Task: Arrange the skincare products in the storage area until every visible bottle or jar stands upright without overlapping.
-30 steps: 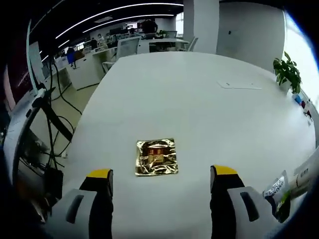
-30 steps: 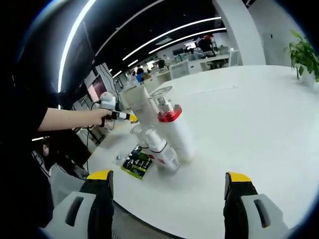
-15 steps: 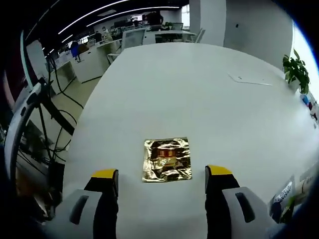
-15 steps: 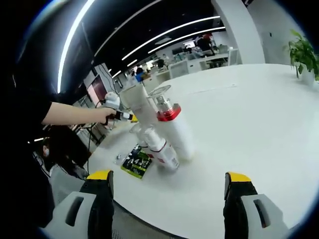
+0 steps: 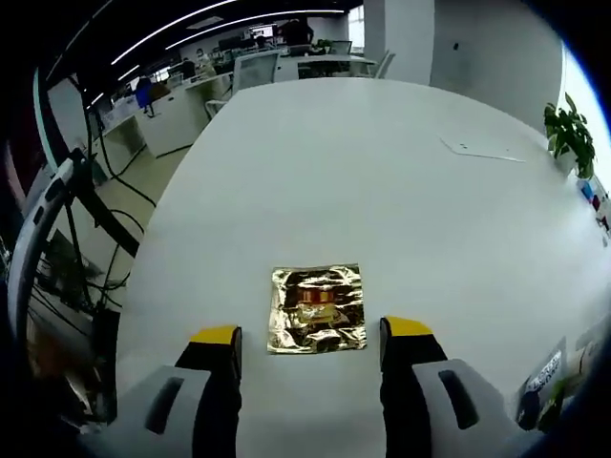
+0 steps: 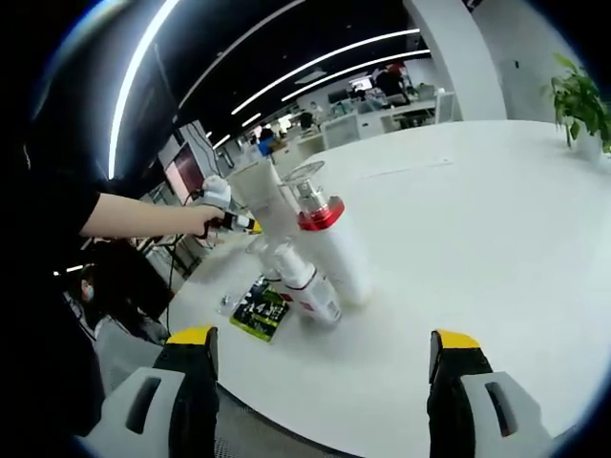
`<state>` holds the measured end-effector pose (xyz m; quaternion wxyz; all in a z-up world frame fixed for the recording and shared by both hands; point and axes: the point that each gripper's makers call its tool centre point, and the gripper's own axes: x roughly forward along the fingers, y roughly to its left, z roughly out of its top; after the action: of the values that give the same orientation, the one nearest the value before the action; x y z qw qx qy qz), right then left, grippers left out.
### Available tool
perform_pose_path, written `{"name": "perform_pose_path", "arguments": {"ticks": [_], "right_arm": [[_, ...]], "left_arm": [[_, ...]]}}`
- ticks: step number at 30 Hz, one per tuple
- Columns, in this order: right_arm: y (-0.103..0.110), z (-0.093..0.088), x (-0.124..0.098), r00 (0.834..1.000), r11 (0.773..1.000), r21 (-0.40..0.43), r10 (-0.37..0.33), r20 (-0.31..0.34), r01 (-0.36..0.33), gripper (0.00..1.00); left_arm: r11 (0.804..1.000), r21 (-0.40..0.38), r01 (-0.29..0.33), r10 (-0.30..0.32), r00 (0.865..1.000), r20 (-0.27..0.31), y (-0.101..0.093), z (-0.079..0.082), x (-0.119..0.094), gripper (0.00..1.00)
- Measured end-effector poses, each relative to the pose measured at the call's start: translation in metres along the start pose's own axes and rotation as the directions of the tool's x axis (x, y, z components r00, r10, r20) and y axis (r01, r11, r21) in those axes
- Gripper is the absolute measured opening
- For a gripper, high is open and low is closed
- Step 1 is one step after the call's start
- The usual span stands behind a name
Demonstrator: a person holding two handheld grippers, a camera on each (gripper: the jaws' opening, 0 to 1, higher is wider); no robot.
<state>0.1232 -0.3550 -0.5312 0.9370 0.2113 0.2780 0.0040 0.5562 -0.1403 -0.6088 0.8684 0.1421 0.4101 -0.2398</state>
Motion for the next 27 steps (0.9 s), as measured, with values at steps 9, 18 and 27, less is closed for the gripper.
{"name": "perform_pose_path", "arguments": {"ticks": [9, 18, 27], "right_arm": [[-0.001, 0.000, 0.000, 1.000, 1.000, 0.002, -0.004, 0.001, 0.004, 0.97], [-0.001, 0.000, 0.000, 1.000, 1.000, 0.003, -0.002, -0.001, 0.002, 0.97], [0.001, 0.003, 0.000, 1.000, 1.000, -0.002, 0.006, 0.013, -0.006, 0.97]], "left_arm": [[1.000, -0.022, 0.013, -0.013, 1.000, -0.010, -0.002, 0.001, 0.004, 0.35], [1.000, -0.024, 0.014, -0.015, 1.000, -0.016, -0.005, -0.001, -0.004, 0.34], [0.999, -0.028, 0.019, -0.020, 1.000, -0.003, -0.010, 0.004, -0.015, 0.34]]}}
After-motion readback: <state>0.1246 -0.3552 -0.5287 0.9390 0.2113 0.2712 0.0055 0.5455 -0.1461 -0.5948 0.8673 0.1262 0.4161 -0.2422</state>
